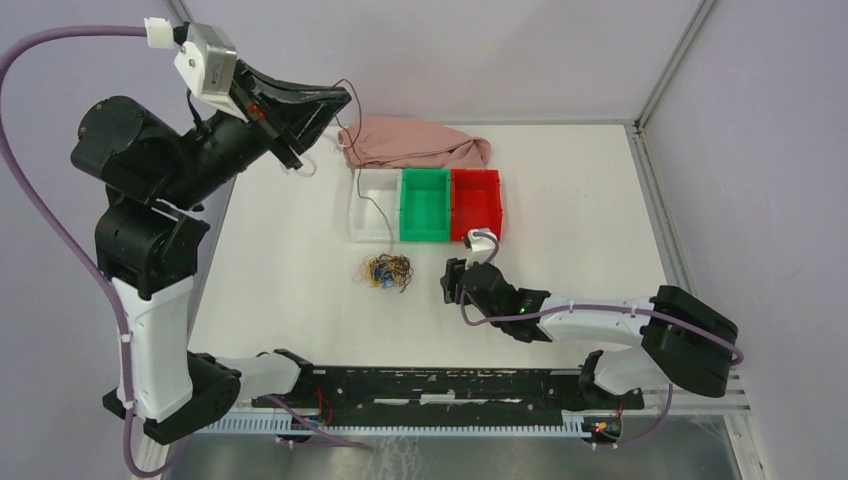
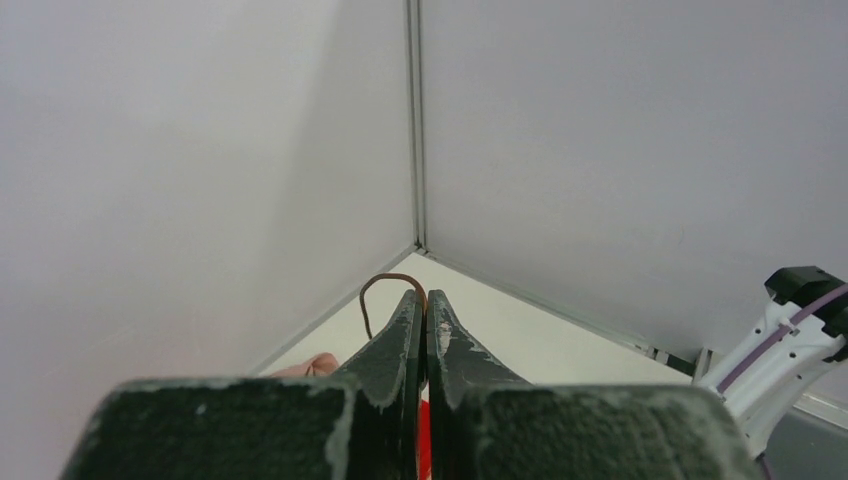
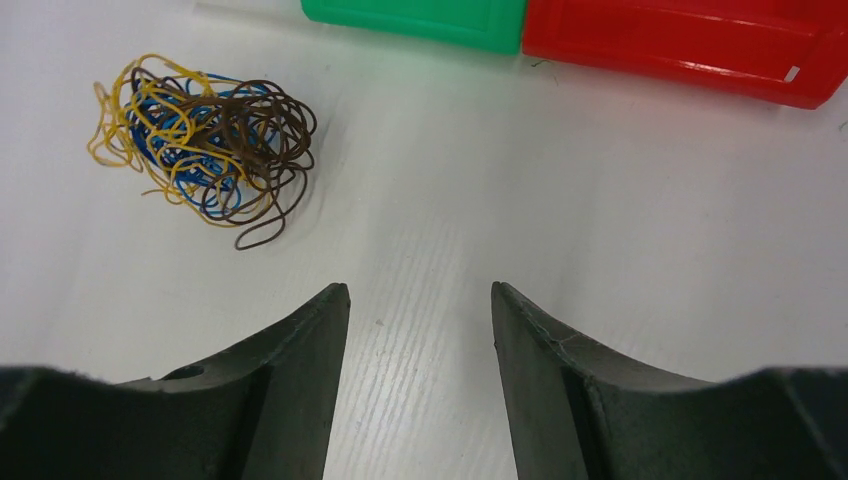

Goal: Untangle the cables
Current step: Untie the cable, then move the cable to the center of the board.

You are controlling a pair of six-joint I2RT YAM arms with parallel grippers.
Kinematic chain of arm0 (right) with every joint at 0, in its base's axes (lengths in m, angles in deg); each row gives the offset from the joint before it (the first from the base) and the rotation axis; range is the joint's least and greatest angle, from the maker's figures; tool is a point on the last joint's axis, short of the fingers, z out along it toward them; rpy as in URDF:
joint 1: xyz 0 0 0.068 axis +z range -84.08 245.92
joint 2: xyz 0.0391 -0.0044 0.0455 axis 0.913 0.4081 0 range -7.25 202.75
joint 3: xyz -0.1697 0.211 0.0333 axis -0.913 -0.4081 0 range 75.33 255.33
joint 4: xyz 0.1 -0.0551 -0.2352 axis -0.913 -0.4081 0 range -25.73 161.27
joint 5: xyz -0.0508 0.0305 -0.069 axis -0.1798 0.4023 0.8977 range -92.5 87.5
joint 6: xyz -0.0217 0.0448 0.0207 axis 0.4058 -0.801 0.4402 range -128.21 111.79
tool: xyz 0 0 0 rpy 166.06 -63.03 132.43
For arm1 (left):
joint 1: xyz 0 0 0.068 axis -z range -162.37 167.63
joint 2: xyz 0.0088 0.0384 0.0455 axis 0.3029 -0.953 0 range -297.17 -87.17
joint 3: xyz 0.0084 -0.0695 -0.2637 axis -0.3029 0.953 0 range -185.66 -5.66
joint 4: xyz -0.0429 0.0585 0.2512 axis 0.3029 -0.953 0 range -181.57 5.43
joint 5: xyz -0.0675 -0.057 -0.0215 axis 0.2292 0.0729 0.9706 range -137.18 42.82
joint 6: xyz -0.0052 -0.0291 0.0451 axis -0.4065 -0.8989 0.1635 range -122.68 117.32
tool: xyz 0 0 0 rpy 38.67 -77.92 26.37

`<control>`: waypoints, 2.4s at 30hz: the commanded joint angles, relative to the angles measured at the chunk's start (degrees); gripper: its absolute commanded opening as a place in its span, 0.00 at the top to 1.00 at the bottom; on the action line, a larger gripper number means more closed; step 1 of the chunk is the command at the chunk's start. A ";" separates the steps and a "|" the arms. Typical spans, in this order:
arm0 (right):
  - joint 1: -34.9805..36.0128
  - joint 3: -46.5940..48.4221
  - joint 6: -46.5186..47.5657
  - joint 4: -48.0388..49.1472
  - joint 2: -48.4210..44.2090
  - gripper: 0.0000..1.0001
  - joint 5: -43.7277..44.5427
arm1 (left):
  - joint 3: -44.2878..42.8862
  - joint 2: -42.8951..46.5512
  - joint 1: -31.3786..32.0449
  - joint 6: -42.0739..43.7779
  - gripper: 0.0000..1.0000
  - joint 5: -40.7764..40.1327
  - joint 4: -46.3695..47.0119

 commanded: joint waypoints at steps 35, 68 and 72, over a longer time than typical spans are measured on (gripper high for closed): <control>2.57 45.79 12.65 -8.86 32.95 0.27 -16.47 | 20.73 9.10 -0.15 17.43 0.97 -24.10 12.10; 1.02 11.77 4.97 -3.08 2.98 0.21 -14.89 | 39.20 7.99 -0.12 18.41 0.97 -24.33 19.74; 1.07 11.19 4.24 -3.32 -0.43 0.18 -14.51 | 41.33 7.20 -0.13 19.90 0.97 -24.07 20.95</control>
